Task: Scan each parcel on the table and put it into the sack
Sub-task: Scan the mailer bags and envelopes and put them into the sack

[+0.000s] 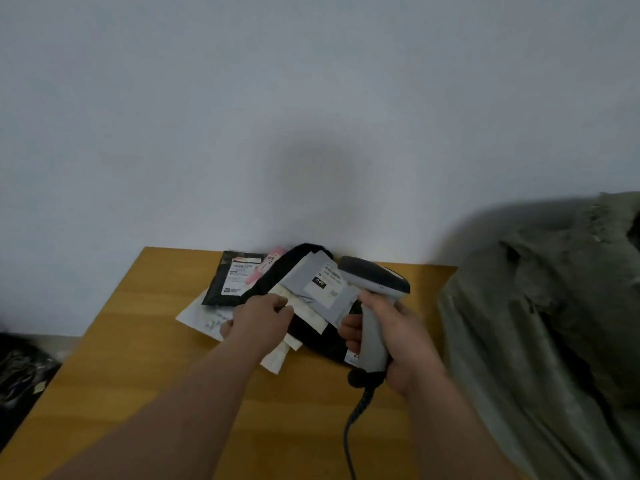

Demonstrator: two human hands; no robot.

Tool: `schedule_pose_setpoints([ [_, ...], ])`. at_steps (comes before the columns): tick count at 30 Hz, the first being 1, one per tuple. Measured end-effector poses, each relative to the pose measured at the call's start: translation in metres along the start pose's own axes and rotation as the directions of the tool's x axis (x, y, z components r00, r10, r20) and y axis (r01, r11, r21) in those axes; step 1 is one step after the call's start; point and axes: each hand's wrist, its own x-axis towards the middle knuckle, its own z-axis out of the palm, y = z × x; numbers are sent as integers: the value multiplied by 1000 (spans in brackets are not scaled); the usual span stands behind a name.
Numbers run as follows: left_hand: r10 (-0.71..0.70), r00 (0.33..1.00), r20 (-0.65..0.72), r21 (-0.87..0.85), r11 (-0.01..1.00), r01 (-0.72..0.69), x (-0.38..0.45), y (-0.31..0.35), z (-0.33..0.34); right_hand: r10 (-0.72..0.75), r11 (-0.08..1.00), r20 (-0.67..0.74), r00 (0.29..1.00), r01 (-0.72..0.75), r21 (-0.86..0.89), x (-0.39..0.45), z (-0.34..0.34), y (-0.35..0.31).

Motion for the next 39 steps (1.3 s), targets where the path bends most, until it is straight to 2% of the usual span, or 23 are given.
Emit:
schedule_pose_setpoints([
  [3,-30,999,31,-62,998,32,18,-7,11,64,998,33,997,-65,8,24,1,4],
  [11,-98,995,-1,33,995,98,47,-27,19,188,980,51,981,-191,58,65,9,26],
  [16,-24,996,-83,74,997,30,68,-26,19,217,975,13,976,-218,48,77,20,32],
  [19,11,996,-86,110,994,-2,82,-19,17,205,979,-37,978,-205,6,84,24,36],
  [24,108,994,-35,125,987,-103,99,-10,22,188,981,-141,972,-192,-15,101,23,45],
  [31,214,974,77,206,952,-225,125,-3,41,255,967,-240,937,-249,56,120,14,61],
  [35,215,964,154,257,934,-249,134,1,47,242,970,-270,932,-239,43,134,11,70],
  [39,164,971,174,295,932,-210,139,2,50,265,963,-294,918,-269,28,146,13,84],
])
